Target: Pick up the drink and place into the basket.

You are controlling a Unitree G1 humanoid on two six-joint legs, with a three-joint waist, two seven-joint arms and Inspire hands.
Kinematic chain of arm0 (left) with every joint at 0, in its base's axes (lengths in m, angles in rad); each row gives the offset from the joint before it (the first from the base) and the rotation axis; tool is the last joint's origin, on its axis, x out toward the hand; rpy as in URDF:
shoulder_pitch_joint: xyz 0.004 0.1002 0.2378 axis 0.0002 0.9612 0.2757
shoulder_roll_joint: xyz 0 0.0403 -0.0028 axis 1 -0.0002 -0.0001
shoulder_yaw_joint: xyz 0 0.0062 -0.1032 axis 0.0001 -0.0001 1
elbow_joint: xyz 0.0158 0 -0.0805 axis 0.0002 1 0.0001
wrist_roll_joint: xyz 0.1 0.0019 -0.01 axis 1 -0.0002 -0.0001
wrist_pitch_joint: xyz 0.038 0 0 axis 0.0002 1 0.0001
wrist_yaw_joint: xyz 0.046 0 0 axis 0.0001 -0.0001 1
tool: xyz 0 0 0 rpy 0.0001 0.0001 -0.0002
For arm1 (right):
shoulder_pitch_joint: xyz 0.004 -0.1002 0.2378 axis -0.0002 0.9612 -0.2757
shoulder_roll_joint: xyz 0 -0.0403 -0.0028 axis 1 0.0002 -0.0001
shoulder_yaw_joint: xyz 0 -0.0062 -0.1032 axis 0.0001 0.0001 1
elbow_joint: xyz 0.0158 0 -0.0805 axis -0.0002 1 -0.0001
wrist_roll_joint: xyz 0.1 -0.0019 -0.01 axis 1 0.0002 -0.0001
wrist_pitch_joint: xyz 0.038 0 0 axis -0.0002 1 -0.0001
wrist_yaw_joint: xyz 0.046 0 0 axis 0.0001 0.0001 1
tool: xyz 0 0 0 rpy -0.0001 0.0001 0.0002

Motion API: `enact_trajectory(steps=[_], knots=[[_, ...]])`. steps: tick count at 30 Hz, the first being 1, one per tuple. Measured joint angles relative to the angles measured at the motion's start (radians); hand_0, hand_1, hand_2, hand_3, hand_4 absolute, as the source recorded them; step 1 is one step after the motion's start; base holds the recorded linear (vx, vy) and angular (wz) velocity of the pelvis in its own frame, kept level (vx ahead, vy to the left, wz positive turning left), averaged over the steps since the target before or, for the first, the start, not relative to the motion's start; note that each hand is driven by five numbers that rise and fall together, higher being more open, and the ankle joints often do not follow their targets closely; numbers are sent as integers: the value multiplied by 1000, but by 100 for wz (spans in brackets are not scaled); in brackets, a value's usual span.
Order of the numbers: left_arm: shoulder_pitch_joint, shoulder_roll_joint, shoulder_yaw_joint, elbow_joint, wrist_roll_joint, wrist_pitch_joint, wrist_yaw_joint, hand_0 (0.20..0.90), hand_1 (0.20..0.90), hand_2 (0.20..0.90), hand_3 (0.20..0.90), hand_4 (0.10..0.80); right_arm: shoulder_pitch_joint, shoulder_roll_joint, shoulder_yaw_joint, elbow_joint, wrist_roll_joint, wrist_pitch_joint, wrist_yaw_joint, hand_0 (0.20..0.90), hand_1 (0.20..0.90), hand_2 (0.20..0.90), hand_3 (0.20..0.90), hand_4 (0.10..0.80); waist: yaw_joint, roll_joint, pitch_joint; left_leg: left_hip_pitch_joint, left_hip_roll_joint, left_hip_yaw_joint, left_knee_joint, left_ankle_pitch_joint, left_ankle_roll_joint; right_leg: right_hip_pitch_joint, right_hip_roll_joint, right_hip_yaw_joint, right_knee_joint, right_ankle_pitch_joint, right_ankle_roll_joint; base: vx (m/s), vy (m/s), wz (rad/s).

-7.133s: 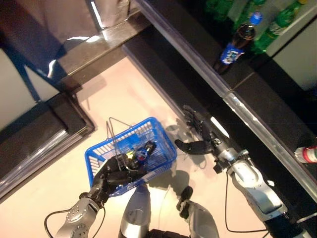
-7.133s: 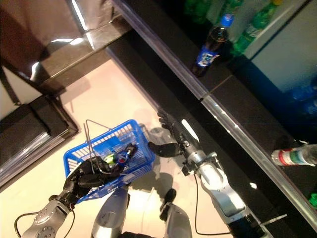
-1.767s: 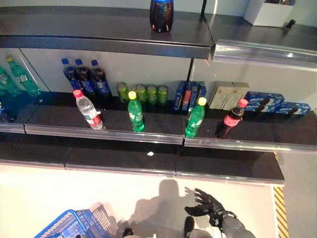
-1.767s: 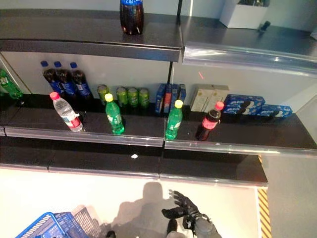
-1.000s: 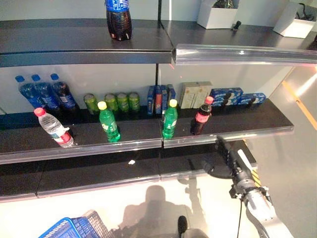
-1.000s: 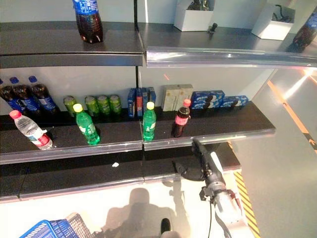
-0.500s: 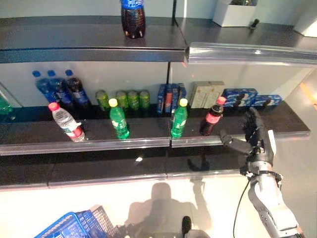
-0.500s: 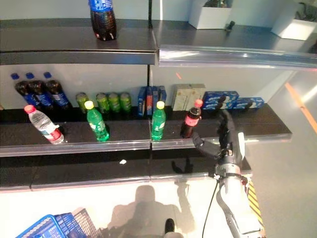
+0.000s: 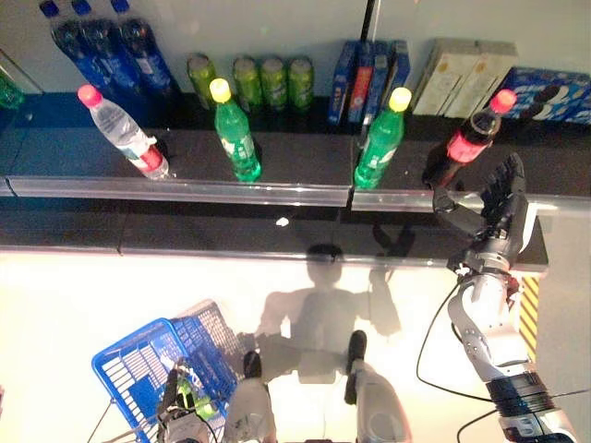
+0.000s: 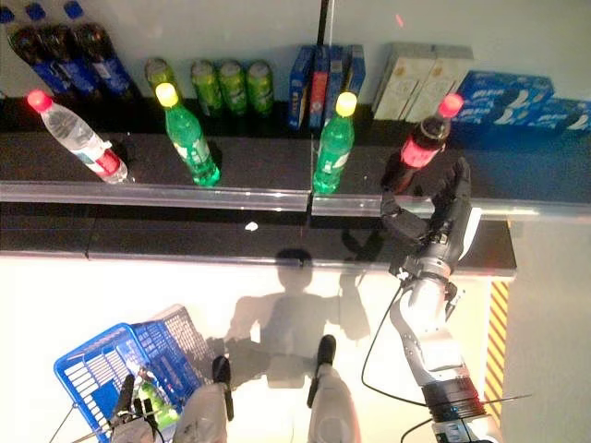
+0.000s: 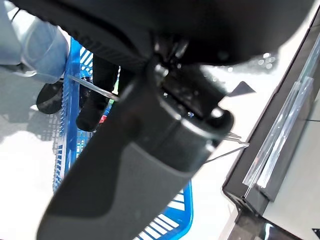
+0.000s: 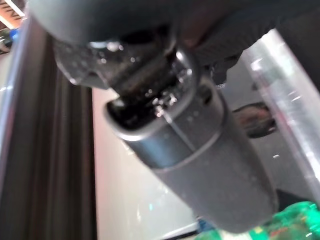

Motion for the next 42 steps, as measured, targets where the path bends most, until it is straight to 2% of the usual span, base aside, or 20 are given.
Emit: enact_trajectory(steps=[7, 11, 34, 42], knots=[[-11, 0, -2, -4, 0, 5, 4, 300, 300, 300, 200, 100, -43, 0, -5, 42, 2, -15, -48, 900, 900, 900, 900, 800, 0, 6, 15, -37, -1, -5, 29, -4, 1, -32, -2, 1, 15, 3, -4, -10, -8, 0], [-17, -1, -35, -7, 0, 7, 4, 300, 300, 300, 200, 100, -104, 0, -5, 49, 1, -15, -81, 900, 900, 900, 900, 800, 1, 18, 29, -70, -2, -15, 49, -5, 2, -58, -4, 0, 30, 2, -3, -44, -37, 3], [-71, -2, -73, -42, 11, 25, 27, 300, 300, 300, 200, 100, -328, -36, -7, 80, -8, 13, -129, 900, 900, 900, 900, 800, 31, 45, 71, -173, -4, -36, 85, -5, 2, -165, -8, 1, 92, -13, -17, -14, -10, 1], [-72, -2, -74, -42, 12, 30, 26, 300, 300, 300, 200, 100, -390, -66, -8, 223, -2, 43, -129, 900, 900, 900, 900, 800, 33, 48, 73, -173, -6, -37, 85, -5, 2, -177, -14, 1, 119, -28, -17, 0, 0, 0]])
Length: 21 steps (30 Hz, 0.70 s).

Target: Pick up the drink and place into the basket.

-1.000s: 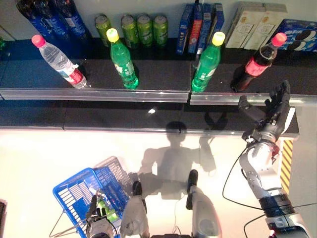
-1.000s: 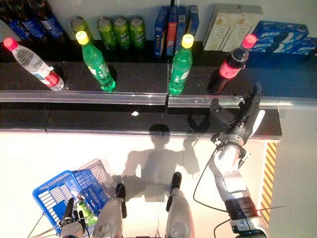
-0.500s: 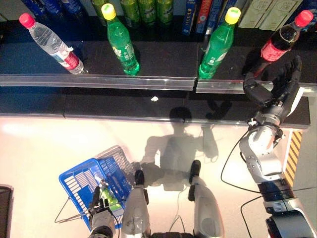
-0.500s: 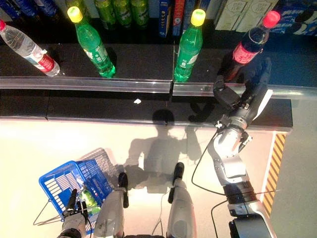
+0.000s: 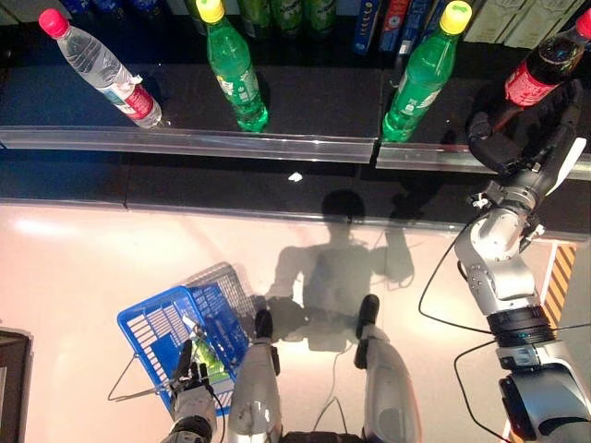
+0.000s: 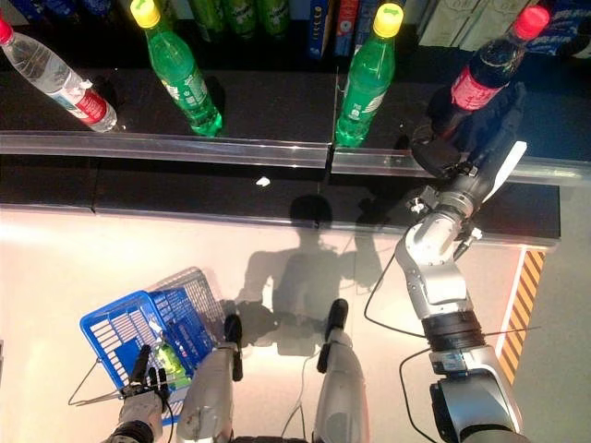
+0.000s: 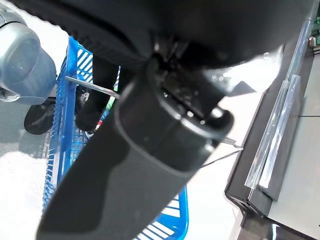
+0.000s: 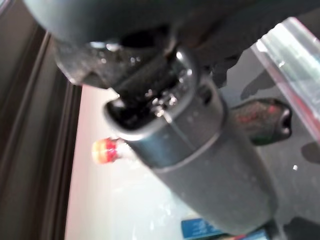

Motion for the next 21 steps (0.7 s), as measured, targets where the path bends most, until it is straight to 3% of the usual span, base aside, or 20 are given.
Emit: enact_trajectory(steps=[21], knots=[[-7, 1, -43, -39, 33, 32, 17, 300, 300, 300, 200, 100, -189, -78, -2, 168, 73, 3, 1, 900, 900, 900, 900, 800, 27, 24, 7, -55, -12, -15, 17, 3, -5, -95, -20, 8, 106, -50, -6, 2, -1, 0]])
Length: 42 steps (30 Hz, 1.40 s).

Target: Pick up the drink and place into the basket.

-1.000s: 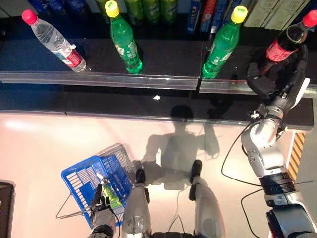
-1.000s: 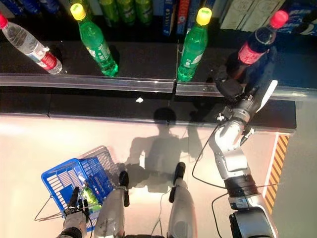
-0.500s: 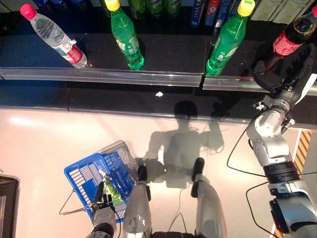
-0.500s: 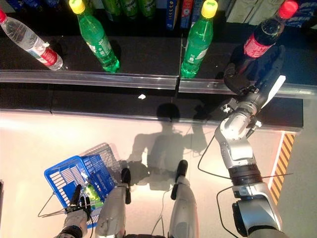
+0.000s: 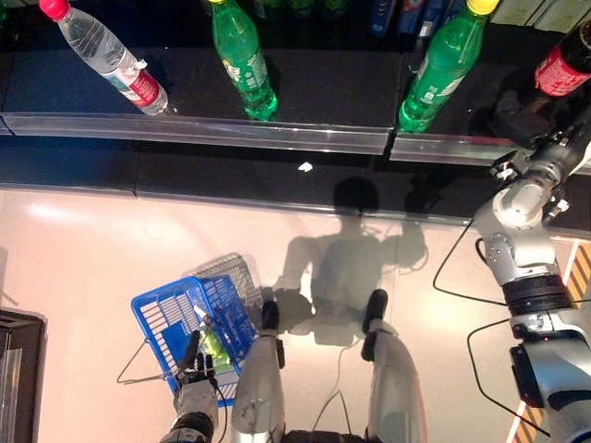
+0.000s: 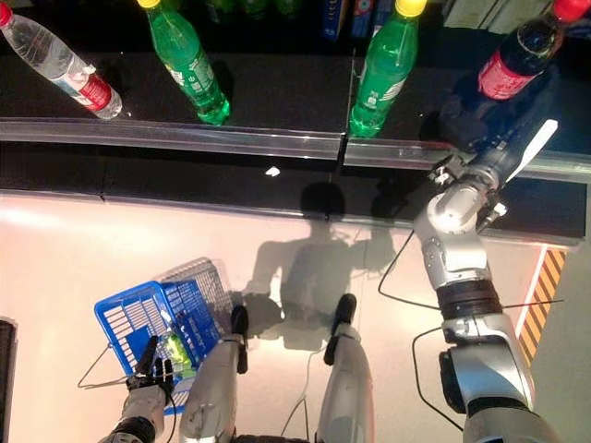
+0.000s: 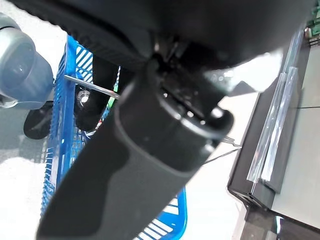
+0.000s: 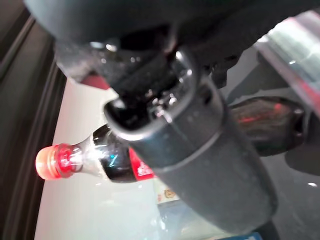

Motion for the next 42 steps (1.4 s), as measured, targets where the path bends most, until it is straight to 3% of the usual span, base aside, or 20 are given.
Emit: enact_trajectory(steps=[19, 21, 23, 42], knots=[[0, 0, -32, -31, 7, 33, 12, 300, 300, 300, 200, 100, -180, -80, 8, 138, 110, -8, 27, 900, 900, 900, 900, 800, 26, 37, 1, -20, -7, -6, 1, 2, -4, -67, -10, 20, 89, -45, -7, 5, -3, -1], [0, 0, -32, -32, 7, 35, 12, 300, 300, 300, 200, 100, -205, -82, 18, 165, 118, -9, 43, 467, 467, 467, 395, 295, 25, 40, 0, -23, -7, -6, 0, 2, -4, -75, -11, 20, 98, -49, -9, 0, 0, 0], [0, 0, -32, -41, 7, 45, 12, 300, 300, 300, 200, 100, -241, -91, 36, 198, 122, -9, 59, 300, 300, 300, 200, 100, 26, 45, 1, -32, -7, -7, 1, 3, -4, -86, -11, 20, 104, -51, -11, 0, 0, 0], [0, 0, -33, -62, 5, 56, -2, 300, 300, 300, 200, 100, -254, -135, 51, 235, 127, -12, 91, 300, 300, 300, 200, 100, 49, 51, 1, -46, -7, -17, 4, 8, -14, -95, -12, 15, 113, -48, -8, -50, 10, 1]])
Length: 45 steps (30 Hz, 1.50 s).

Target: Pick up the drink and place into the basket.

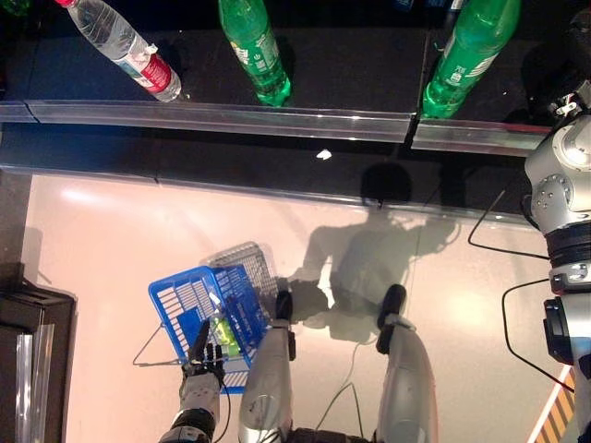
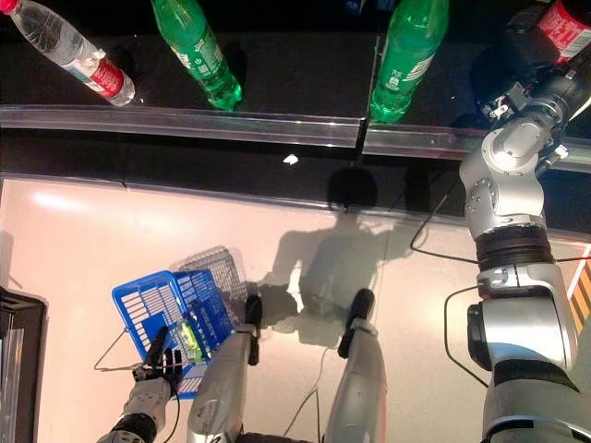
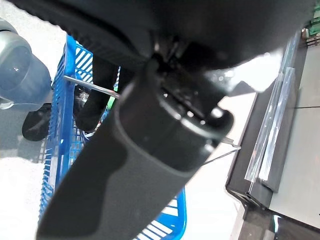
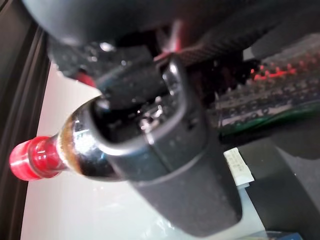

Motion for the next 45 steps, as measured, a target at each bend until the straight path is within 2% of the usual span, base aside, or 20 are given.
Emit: enact_trajectory(steps=[5, 8, 13, 20, 24, 29, 35, 38, 40, 43, 45], knots=[[0, 0, 0, 1, -1, 0, -13, 300, 300, 300, 200, 100, 31, 0, -5, -4, 0, -1, 4, 300, 300, 300, 200, 100, -1, -1, 0, 7, 0, -2, 13, 0, 0, 12, -3, -3, 12, 0, -2, -47, 31, 4], [2, 0, 1, 14, -1, 0, -8, 300, 300, 300, 200, 100, 111, 0, -16, -26, -3, -3, 21, 300, 300, 300, 200, 100, -1, -1, 0, 49, 0, -3, 11, -1, 1, 61, -4, -10, 4, -9, -6, -10, 56, 6], [11, -1, 15, 34, -1, -1, -8, 300, 300, 300, 200, 100, 249, 0, -52, -159, -7, -4, 58, 300, 300, 300, 200, 100, -32, -6, -2, 103, -4, -3, 12, -12, 19, 133, -2, 0, -29, -16, 9, 45, 65, 7], [41, -18, 45, 27, 29, -16, -15, 300, 300, 300, 200, 100, 505, 22, -100, -395, -55, 8, 168, 300, 300, 300, 200, 100, -80, -13, -4, 178, -6, 6, 10, -34, 27, 224, 1, 5, -68, -5, 28, 85, 21, -1], [79, -32, 52, -16, 63, -66, -24, 300, 300, 300, 200, 100, 644, 98, -117, -559, -86, 13, 249, 300, 300, 300, 200, 100, -107, -33, -7, 227, 5, 14, -17, -35, 24, 269, 15, 6, -86, -5, 25, 67, -18, -5], [101, -39, 52, -35, 128, -88, -37, 300, 300, 300, 200, 100, 745, 127, -122, -695, -93, 41, 370, 300, 300, 300, 200, 100, -111, -56, -13, 281, 8, 22, -52, -31, 18, 312, 20, 7, -103, -7, 30, 51, -2, -2], [127, -43, 99, -100, 140, -121, -45, 300, 300, 300, 200, 100, 777, 175, -108, -810, -75, 85, 556, 300, 300, 300, 200, 100, -110, -114, -44, 314, 10, 35, -76, -30, 18, 341, 22, 8, -125, -5, 37, 23, 14, -2], [135, -43, 83, -120, 224, -122, -42, 300, 300, 300, 200, 100, 777, 176, -72, -854, -8, 123, 642, 300, 300, 300, 200, 100, -108, -134, -55, 324, 12, 35, -79, -29, 15, 359, 22, 6, -137, -2, 41, -26, 27, 5], [157, -41, 29, -166, 377, -121, -27, 300, 300, 300, 200, 100, 778, 177, -11, -906, 21, 149, 717, 300, 300, 300, 200, 100, -104, -143, -61, 333, 12, 37, -92, -25, 17, 372, 22, 3, -152, 3, 43, -96, 54, 4], [175, -26, -40, -222, 503, -121, -17, 300, 300, 300, 200, 100, 776, 178, 64, -963, 64, 154, 792, 300, 300, 300, 200, 100, -88, -145, -62, 332, 9, 37, -101, -19, 16, 373, 22, 2, -164, 12, 45, -63, 37, 2], [174, -18, -47, -242, 545, -120, -20, 300, 300, 300, 200, 100, 765, 179, 125, -996, 76, 160, 849, 300, 300, 300, 200, 100, -74, -145, -64, 332, 7, 34, -111, -13, 17, 373, 20, -1, -170, 13, 45, -40, 47, 5]])
